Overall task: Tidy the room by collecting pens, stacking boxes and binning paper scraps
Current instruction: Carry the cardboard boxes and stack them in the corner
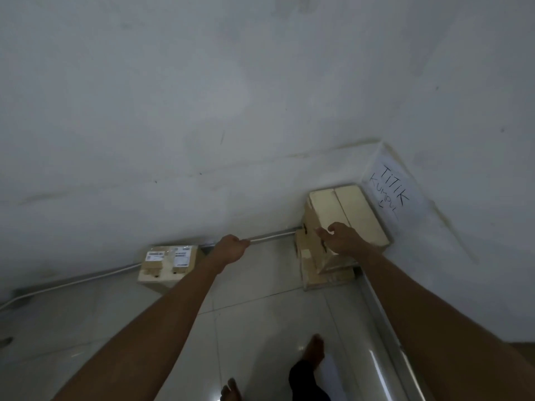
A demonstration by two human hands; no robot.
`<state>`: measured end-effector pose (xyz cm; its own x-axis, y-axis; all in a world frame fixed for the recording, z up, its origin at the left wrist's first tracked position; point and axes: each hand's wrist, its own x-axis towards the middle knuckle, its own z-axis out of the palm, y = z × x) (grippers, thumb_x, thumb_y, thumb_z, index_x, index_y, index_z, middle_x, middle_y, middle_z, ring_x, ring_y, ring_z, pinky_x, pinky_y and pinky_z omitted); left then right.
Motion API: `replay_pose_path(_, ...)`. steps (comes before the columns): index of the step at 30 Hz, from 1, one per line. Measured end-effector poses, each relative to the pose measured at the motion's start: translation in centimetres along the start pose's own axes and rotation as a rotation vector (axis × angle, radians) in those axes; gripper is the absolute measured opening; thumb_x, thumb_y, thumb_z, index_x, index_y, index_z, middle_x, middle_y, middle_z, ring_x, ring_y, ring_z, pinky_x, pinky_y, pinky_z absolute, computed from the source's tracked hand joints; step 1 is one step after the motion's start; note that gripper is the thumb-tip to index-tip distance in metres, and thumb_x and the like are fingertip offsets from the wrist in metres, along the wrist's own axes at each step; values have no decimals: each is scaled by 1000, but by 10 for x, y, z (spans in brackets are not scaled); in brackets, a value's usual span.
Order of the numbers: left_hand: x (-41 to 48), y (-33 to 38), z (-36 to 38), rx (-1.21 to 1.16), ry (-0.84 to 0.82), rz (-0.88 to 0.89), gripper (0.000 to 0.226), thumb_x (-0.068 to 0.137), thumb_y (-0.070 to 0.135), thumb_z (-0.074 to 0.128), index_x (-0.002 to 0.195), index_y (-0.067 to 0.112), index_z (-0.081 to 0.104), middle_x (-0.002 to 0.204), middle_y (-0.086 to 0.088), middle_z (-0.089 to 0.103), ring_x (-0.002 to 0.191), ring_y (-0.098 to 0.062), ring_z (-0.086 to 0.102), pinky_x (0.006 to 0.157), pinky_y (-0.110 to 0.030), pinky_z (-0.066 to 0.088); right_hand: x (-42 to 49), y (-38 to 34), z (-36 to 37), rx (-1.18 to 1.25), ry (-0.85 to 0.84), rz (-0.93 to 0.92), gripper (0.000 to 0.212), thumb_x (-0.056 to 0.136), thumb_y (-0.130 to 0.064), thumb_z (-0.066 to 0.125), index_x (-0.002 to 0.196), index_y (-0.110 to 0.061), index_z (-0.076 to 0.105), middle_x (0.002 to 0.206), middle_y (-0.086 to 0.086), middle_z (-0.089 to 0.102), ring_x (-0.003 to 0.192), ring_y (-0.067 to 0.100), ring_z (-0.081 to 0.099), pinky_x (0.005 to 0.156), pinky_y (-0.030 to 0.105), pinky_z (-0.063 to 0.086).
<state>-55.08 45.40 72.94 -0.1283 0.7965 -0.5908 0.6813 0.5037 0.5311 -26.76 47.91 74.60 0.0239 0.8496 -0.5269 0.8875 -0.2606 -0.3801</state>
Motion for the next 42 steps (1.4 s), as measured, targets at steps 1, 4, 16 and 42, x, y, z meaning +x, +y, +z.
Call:
replay_pose_path(1, -9, -10, -8, -20, 8, 3, 37, 95, 37, 53, 69, 10, 54, 74, -7, 53, 69, -20, 53, 62, -25, 35, -9, -8, 7, 1, 0, -16, 75, 93, -62, 35, 138, -2, 41, 143, 19, 44, 130, 33, 43, 104, 38, 34)
replay_pose_path(4, -33, -36, -25, -35, 24, 4, 33, 95, 37, 52, 84, 8, 62, 89, -13, 59, 98, -30, 63, 76, -28, 40, -31, -28, 28, 26, -13, -49, 74, 92, -62, 38, 140, -4, 40, 145, 17, 43, 131, 33, 42, 103, 36, 34)
replay_pose_path(16, -95, -83, -41, -156, 137, -38, 39, 96, 27, 49, 117, -2, 63, 119, -23, 64, 112, -33, 60, 92, -34, 46, -65, -65, 73, -60, -67, -167, 76, 91, -63, 39, 141, -6, 40, 147, 15, 41, 133, 31, 41, 108, 40, 35)
replay_pose_path(42, -65, -264, -198, -188, 131, -130, 29, 96, 32, 52, 98, 6, 66, 114, -18, 65, 103, -26, 61, 79, -26, 40, -53, -249, 174, -34, -25, -169, 58, 95, -52, 44, 117, 1, 56, 122, 21, 58, 111, 34, 56, 87, 36, 43)
